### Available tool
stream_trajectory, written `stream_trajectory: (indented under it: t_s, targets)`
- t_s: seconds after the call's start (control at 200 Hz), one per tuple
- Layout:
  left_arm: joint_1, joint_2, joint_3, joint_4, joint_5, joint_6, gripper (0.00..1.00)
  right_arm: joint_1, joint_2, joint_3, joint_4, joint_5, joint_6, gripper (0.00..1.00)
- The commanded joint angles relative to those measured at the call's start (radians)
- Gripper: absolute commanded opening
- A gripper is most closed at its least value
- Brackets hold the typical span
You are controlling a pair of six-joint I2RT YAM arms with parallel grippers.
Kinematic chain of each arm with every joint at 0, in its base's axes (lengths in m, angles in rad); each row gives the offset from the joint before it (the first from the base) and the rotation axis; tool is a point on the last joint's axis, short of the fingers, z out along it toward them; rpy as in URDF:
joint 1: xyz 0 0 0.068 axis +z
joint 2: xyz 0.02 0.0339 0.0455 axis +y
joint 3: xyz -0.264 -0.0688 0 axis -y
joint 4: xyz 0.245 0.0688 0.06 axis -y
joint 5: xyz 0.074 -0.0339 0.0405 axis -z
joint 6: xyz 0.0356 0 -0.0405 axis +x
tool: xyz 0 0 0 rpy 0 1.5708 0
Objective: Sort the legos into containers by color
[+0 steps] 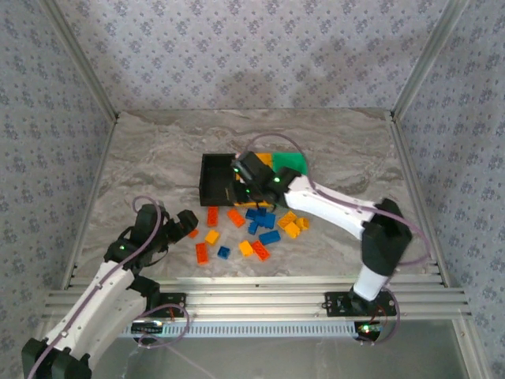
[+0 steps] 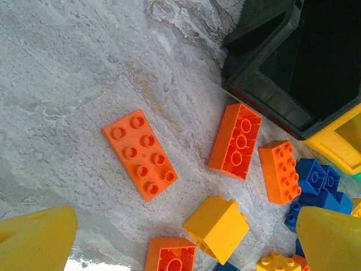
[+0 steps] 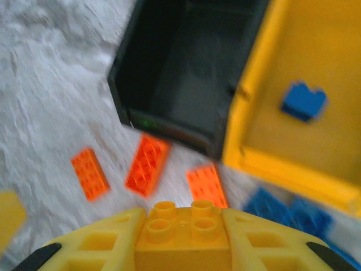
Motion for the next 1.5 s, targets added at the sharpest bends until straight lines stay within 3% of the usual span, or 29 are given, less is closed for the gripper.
stream_trajectory:
  t_s: [0.0, 0.285, 0.445, 0.59, 0.795, 1.154, 1.284, 1.494]
  targets:
    - [0.007, -0.026, -0.009, -0.044, 0.005, 0.007, 1.0, -0.024, 0.151, 0.153, -0.012, 0.018, -0.05, 0.36]
    - [0.009, -0.033, -0.022, -0.053, -0.012, -0.003, 1.0, -0.05, 0.454, 0.473, -0.076, 0.058, -0.018, 0.42]
    - [0.01, -0.007, -0.013, -0.03, 0.011, 0.039, 1.0, -0.06, 0.516, 0.55, -0.098, 0.06, -0.011, 0.55]
    - [0.009, 0.03, 0.013, -0.031, 0.036, 0.099, 1.0, -0.065, 0.48, 0.542, -0.068, 0.054, -0.002, 0.64]
    - [-0.044, 0.028, 0.044, -0.092, 0.038, 0.143, 0.95, -0.056, 0.259, 0.283, 0.058, 0.066, 0.003, 0.67]
    - [-0.377, 0.071, -0.056, -0.057, -0.085, 0.021, 0.84, -0.059, -0.121, -0.247, 0.208, 0.093, 0.041, 0.67]
    - [-0.42, 0.152, -0.053, -0.026, -0.124, 0.016, 0.78, -0.062, -0.22, -0.376, 0.234, 0.104, 0.076, 0.67]
    - [-0.449, 0.322, -0.021, 0.022, -0.178, 0.029, 0.76, -0.061, -0.341, -0.49, 0.262, 0.121, 0.096, 0.68]
